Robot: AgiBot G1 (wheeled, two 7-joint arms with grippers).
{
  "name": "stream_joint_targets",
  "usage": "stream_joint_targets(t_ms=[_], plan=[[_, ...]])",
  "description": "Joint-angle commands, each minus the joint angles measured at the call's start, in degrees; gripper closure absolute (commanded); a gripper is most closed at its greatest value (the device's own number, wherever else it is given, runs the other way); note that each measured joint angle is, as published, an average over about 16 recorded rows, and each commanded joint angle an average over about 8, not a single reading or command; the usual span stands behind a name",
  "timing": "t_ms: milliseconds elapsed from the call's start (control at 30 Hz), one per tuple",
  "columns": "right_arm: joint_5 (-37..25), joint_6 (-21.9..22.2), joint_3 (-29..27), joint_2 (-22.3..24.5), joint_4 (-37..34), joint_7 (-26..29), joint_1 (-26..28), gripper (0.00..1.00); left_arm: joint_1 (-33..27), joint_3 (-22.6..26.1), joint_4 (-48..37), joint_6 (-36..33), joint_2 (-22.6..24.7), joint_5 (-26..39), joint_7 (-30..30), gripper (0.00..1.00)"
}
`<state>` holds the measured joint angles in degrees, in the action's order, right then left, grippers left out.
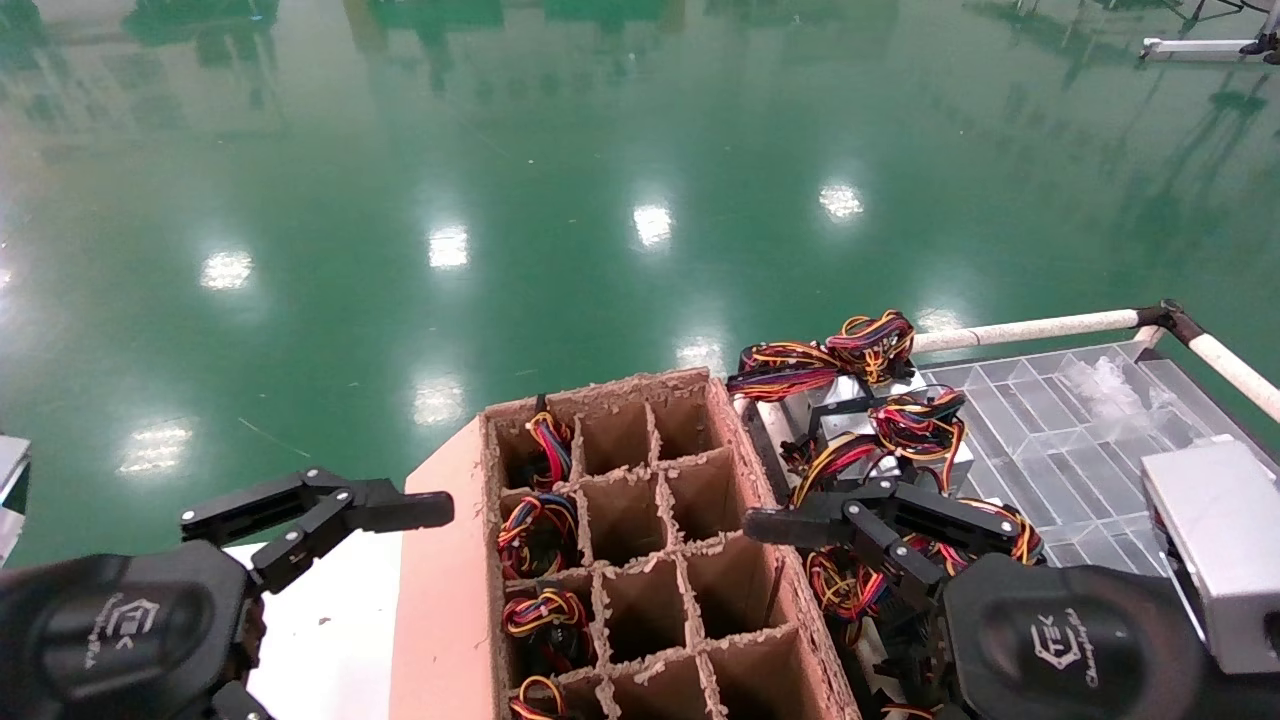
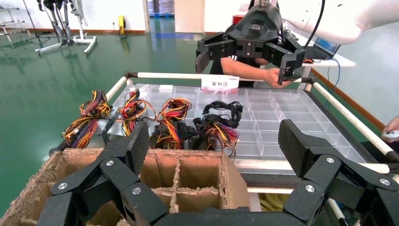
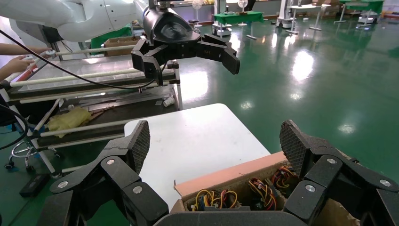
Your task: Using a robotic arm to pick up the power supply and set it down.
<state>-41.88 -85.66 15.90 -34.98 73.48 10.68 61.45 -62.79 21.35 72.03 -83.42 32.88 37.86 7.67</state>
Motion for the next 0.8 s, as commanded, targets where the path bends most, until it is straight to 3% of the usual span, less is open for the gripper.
stream_joint_targets(t_ms=[33, 233, 300, 500, 567, 800], plan=[[0.0, 0.0, 0.0, 0.0, 0.0, 0.0, 0.0, 0.00, 0.0, 0.0, 0.0, 0.0, 0.0, 0.0, 0.0, 0.00], [0.0, 0.0, 0.0, 0.0, 0.0, 0.0, 0.0, 0.00, 0.0, 0.0, 0.0, 0.0, 0.0, 0.0, 0.0, 0.02], [0.0, 0.0, 0.0, 0.0, 0.0, 0.0, 0.0, 0.00, 0.0, 0.0, 0.0, 0.0, 0.0, 0.0, 0.0, 0.18], [0.0, 0.0, 0.0, 0.0, 0.0, 0.0, 0.0, 0.00, 0.0, 0.0, 0.0, 0.0, 0.0, 0.0, 0.0, 0.89], [0.0, 0.0, 0.0, 0.0, 0.0, 0.0, 0.0, 0.00, 0.0, 0.0, 0.0, 0.0, 0.0, 0.0, 0.0, 0.99], [0.0, 0.0, 0.0, 0.0, 0.0, 0.0, 0.0, 0.00, 0.0, 0.0, 0.0, 0.0, 0.0, 0.0, 0.0, 1.00]])
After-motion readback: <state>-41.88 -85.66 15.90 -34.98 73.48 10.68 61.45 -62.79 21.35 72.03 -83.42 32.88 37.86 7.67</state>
